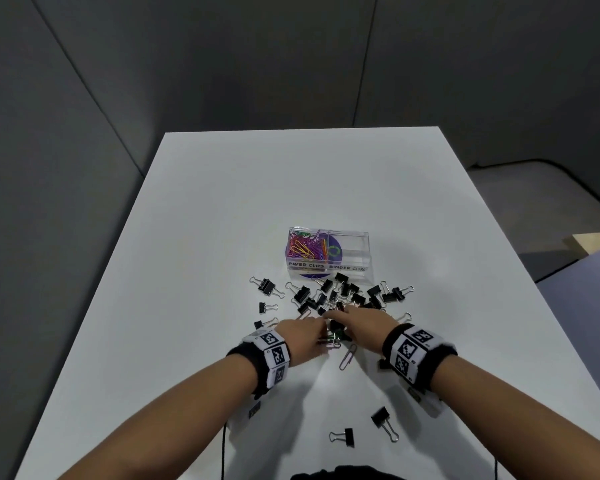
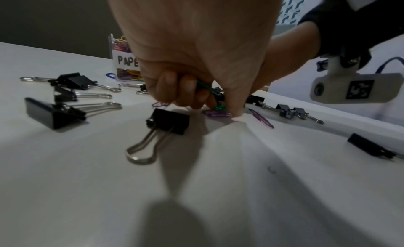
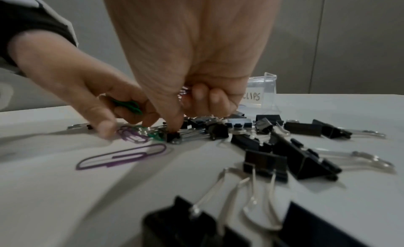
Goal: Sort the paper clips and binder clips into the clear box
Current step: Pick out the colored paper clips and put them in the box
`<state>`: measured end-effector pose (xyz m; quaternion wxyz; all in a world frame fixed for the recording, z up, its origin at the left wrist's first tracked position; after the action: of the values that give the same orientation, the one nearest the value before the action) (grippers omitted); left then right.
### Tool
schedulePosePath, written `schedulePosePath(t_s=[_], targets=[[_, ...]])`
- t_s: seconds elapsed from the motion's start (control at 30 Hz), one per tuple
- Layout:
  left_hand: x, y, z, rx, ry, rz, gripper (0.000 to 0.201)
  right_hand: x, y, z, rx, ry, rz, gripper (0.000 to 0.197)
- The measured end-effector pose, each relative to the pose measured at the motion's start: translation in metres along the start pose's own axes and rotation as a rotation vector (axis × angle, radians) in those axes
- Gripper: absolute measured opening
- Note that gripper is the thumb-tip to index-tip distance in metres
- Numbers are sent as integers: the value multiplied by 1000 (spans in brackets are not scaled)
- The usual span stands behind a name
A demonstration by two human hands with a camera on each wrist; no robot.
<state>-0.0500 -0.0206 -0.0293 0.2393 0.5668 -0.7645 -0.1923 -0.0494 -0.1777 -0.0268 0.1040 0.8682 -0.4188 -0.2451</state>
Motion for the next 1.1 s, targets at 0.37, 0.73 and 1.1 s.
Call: schedulePosePath(t_s=[0.37, 0.73, 1.1], targets=[[-1, -9, -3, 6, 7, -10, 33, 4, -4, -2, 55, 3, -1, 34], [-11, -10, 0, 11, -52, 1, 27, 0, 11, 1, 22, 85, -45, 28], [-29, 4, -8, 46, -11, 27, 27, 4, 3, -6, 53, 108, -90, 15]])
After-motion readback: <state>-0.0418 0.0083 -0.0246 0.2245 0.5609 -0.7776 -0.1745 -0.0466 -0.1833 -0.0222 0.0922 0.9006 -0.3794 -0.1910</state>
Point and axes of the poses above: each hand's wrist, its own y-axis away from the middle knuckle, its own z-axis out of the palm, x = y × z, the point moved 1 cm from there along -y, towards the middle knuckle, and after that the axes turned 14 degrees about -z, right-handed, at the moved point
